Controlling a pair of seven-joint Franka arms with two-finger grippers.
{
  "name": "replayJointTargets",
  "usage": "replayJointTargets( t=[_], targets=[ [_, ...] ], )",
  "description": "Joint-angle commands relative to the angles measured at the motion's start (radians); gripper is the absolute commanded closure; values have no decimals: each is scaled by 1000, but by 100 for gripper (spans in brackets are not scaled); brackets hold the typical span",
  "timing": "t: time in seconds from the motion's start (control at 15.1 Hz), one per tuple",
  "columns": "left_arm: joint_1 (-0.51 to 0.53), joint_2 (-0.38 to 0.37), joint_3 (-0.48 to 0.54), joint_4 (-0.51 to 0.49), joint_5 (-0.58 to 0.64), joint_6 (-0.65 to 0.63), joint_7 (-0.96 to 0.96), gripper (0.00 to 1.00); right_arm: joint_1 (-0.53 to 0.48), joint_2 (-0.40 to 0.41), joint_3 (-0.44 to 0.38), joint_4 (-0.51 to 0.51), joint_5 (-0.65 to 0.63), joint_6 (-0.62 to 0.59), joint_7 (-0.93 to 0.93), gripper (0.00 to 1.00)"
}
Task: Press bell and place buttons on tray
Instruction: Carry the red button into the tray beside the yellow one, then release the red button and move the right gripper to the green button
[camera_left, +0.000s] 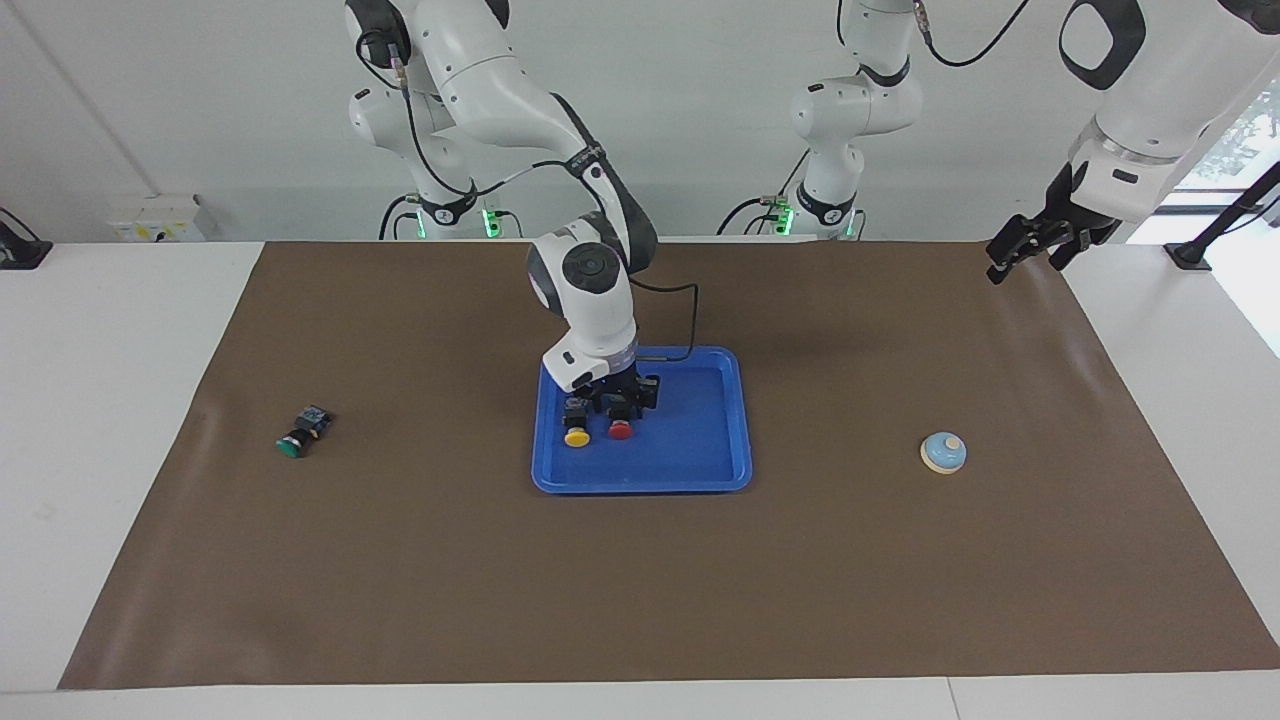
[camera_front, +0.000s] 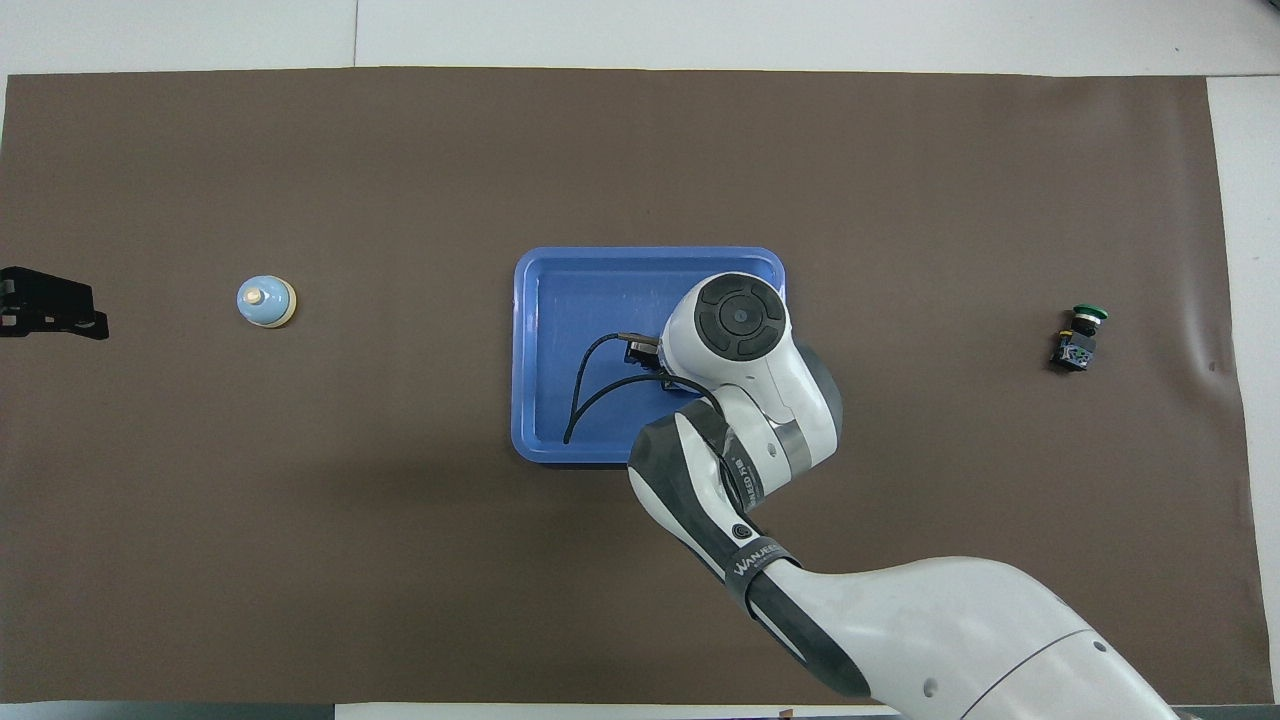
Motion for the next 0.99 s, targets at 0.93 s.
replayJointTargets(
  t=[0.93],
  targets=[
    [0,-25,1,-22,8,-7,-9,0,-531,-280,-8,-18,-66,-408,-435,0]
  ],
)
